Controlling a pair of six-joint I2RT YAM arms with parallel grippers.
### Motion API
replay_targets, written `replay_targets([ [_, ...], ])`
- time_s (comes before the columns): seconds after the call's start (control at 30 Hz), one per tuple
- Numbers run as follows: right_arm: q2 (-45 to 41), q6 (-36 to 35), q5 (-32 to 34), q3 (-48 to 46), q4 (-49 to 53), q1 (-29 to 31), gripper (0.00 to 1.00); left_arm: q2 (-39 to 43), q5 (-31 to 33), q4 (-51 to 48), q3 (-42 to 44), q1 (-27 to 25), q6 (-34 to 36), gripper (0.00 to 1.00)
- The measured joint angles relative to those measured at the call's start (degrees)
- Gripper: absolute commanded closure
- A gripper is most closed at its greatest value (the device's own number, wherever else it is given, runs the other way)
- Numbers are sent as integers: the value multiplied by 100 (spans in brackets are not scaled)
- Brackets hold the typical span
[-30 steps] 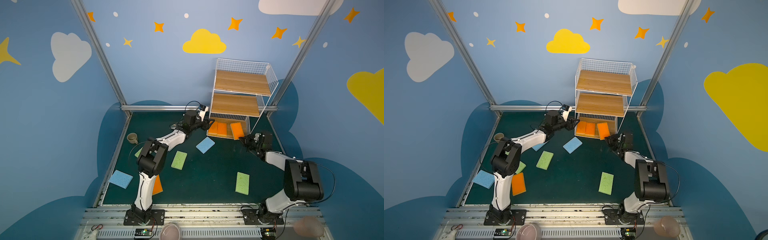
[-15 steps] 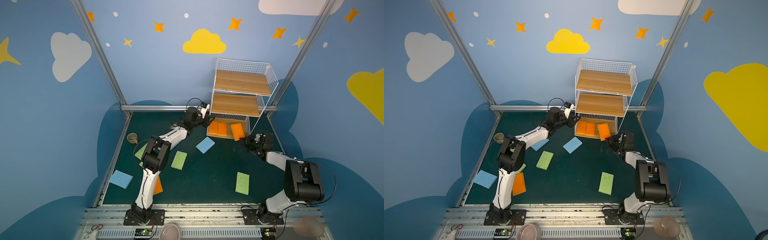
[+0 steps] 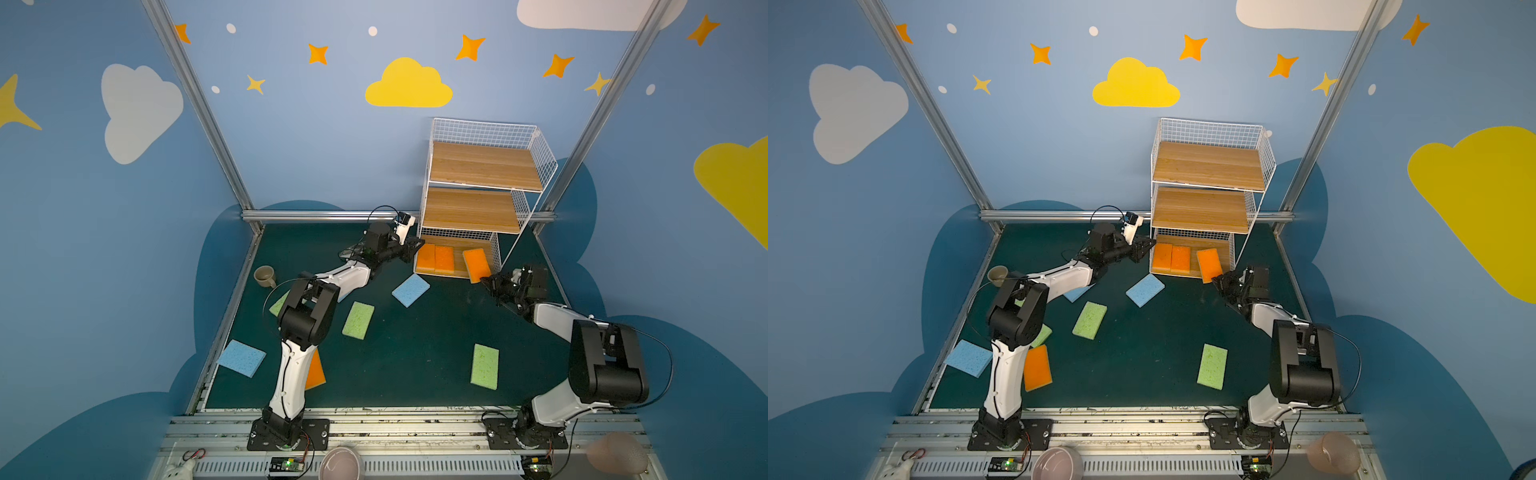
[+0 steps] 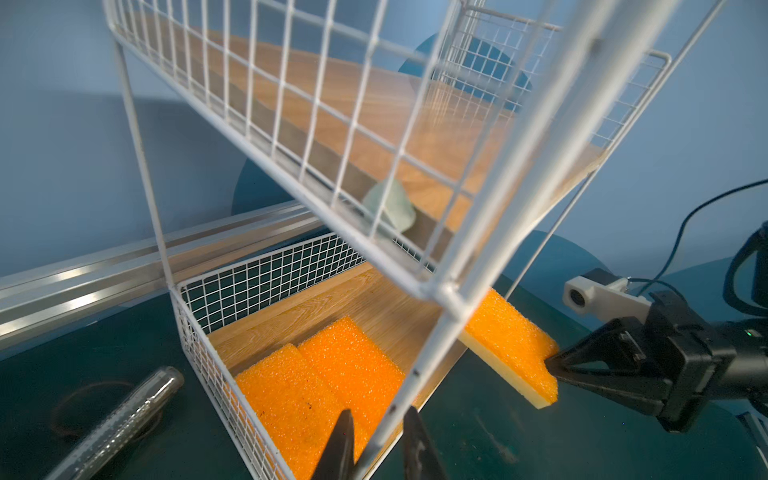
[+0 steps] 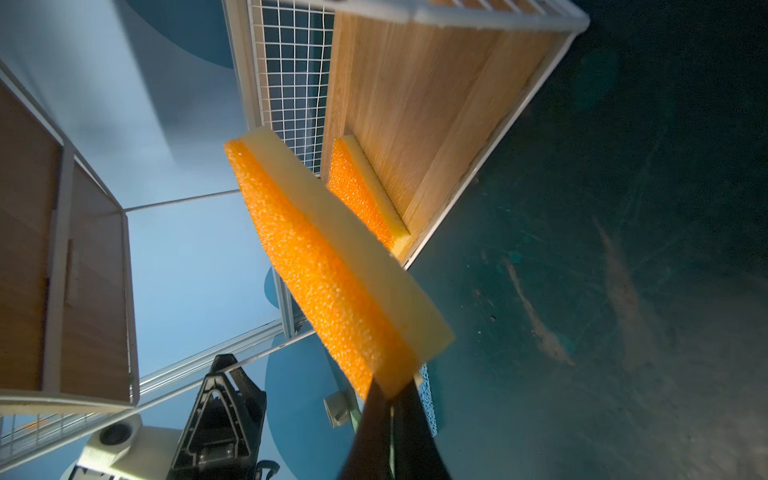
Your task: Place and organize the cleaning sponges onto the shelf
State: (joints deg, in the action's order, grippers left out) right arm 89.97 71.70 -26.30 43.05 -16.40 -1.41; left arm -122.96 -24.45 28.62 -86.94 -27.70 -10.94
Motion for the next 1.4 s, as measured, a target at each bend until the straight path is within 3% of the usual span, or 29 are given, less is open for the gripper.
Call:
replay_targets([
  [0.13,0,-4,74,0,52,-2,100,138,13,216,297,-127,-70,79],
  [0.23,9,-22,142,2,87,-4,100,221,31,310,446,-201,-111,68],
  [0.3,44,-35,173,26,109,-7,100,271,63,337,514,-243,-122,56],
  [0.47,291,-70,264,216,144,-7,100,535,72,332,850,-284,-155,12],
  [0.57,470,-61,339,361,157,7,100,826,146,310,1161,-289,-175,1],
  [1.07,1342,286,824,1121,175,326,100,2435,990,273,2975,-286,-721,0],
  [1.4,1917,612,1239,1561,411,415,100,2857,2098,-343,3777,-378,-1631,0],
])
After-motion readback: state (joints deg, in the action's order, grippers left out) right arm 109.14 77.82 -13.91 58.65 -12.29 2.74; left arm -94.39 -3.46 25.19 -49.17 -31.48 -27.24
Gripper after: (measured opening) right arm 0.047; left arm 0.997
